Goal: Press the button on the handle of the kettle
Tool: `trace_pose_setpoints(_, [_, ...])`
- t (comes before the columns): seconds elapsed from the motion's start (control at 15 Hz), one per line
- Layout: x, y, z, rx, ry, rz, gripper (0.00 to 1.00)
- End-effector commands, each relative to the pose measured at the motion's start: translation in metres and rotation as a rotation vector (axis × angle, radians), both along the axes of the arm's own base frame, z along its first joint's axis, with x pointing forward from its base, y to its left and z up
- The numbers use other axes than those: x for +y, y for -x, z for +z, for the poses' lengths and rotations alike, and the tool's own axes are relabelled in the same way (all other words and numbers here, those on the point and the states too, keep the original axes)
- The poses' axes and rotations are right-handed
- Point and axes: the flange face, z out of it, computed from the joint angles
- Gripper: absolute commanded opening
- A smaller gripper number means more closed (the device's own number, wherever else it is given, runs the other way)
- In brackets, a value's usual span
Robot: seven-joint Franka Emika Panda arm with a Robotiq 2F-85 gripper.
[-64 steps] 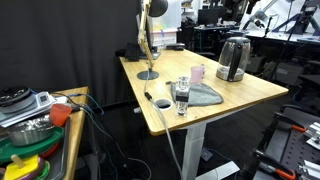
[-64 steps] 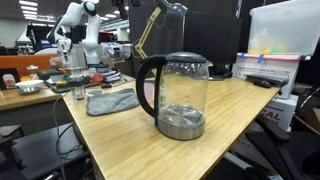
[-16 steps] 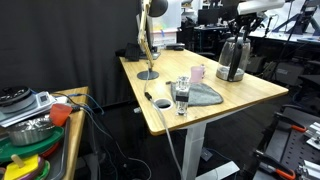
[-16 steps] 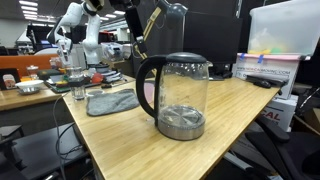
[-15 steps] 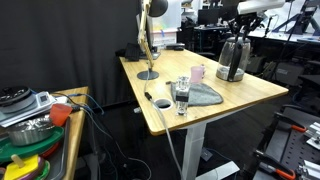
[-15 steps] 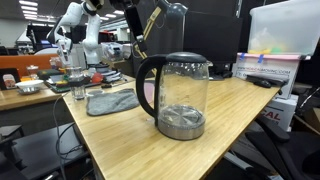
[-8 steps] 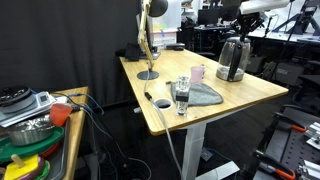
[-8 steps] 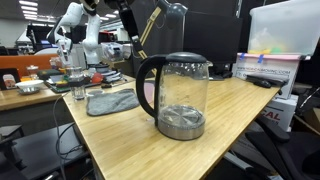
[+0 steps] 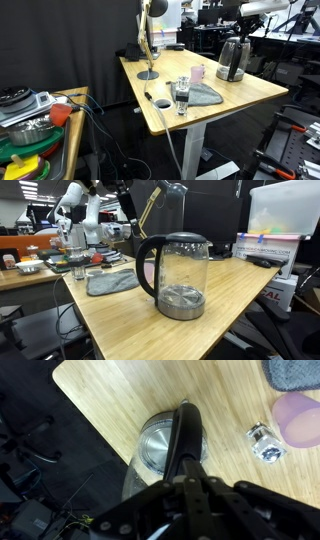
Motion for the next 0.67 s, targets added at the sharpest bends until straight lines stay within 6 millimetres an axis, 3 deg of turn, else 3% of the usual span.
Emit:
trace_pose_setpoints(0.0, [-0.001,-0.004,-0.003,-0.008,0.012,0.001,0.0])
trace_pose_setpoints(0.6, [-0.004,-0.011,-0.016,0.009,0.001,-0.014,0.0])
